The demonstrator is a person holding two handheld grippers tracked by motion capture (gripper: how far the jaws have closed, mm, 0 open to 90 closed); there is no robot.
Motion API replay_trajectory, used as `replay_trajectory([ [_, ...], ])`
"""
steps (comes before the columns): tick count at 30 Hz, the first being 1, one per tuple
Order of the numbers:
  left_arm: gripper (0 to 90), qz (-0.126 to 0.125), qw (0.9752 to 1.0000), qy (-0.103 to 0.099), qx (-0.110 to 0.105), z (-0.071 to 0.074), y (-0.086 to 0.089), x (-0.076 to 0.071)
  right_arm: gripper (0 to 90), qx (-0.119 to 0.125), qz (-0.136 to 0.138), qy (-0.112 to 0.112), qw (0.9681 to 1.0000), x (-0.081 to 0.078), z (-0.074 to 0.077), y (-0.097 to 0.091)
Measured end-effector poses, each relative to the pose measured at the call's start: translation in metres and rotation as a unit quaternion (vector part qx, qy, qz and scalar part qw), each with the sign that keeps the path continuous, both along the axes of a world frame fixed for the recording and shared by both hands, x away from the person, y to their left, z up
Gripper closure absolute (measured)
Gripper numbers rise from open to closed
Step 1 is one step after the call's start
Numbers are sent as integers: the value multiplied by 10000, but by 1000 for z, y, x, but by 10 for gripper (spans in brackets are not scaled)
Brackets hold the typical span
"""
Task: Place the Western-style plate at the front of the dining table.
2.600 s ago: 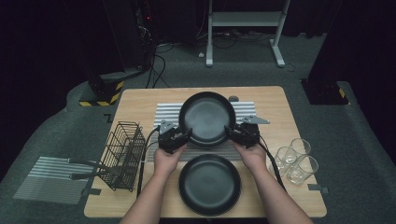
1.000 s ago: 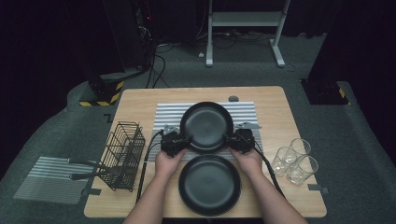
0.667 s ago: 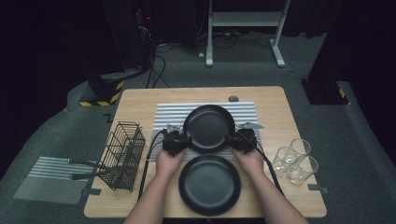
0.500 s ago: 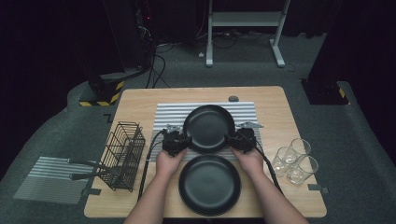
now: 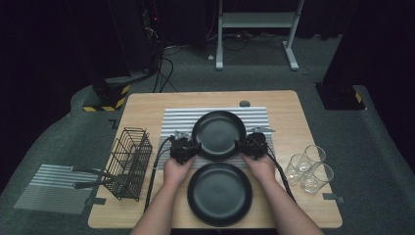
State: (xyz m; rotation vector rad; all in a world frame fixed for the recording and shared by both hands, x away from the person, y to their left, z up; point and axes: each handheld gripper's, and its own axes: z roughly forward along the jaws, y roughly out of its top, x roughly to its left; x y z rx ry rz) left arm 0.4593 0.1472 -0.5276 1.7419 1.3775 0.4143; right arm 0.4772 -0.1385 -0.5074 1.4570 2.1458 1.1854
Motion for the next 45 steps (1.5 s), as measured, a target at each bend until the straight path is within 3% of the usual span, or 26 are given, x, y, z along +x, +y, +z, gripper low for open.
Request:
replay_trajectory([
  [10,541,-22,10000,24,-45,0,0,1,529,4,-31,192,9998,2,-2,0],
  [16,540,-45,10000,18,-43,0,0,1,520,-51,-43,160,9998,1,-2,1],
  [19,538,-121,9999,-9,5,0,2,2,509,-51,-57,260,9996,1,-2,1],
  [24,536,-21,10000,-4,-90,0,-1,1,490,-83,-56,395,9992,3,-5,-1],
  [26,536,-153,9999,-62,38,0,1,2,489,-109,-114,337,9993,3,-6,0],
  [30,536,-20,10000,3,-93,0,-1,1,489,-153,-80,374,9992,1,-4,0],
  [32,536,-164,9998,-66,53,0,1,2,488,-145,-86,386,9991,1,-4,0],
  [37,535,-52,10000,-62,-35,0,-1,1,481,-107,-126,425,9990,4,-8,-1],
  [40,526,-183,9997,-111,107,0,0,2,482,-113,-131,437,9989,4,-7,-1],
  [45,518,-74,10000,-60,14,0,-2,1,480,-131,-139,474,9987,4,-7,-1],
])
